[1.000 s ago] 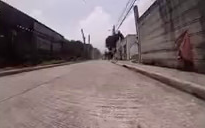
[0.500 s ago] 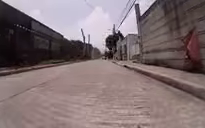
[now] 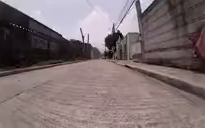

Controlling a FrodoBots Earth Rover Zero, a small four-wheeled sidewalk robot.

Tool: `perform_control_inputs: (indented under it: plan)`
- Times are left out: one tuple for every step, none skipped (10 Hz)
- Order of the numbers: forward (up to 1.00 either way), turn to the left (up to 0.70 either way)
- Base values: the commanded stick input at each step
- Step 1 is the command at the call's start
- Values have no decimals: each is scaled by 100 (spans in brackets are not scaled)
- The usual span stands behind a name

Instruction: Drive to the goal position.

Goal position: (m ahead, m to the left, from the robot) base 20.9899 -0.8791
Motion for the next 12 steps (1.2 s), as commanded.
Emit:
perform_control_inputs:
  plan:
    - [70, 0]
    - [70, 0]
    - [70, 0]
    - [70, 0]
    - [70, 0]
    - [70, 0]
    - [70, 0]
    - [70, 0]
    - [70, 0]
    - [70, 0]
    - [70, 0]
    - [70, 0]
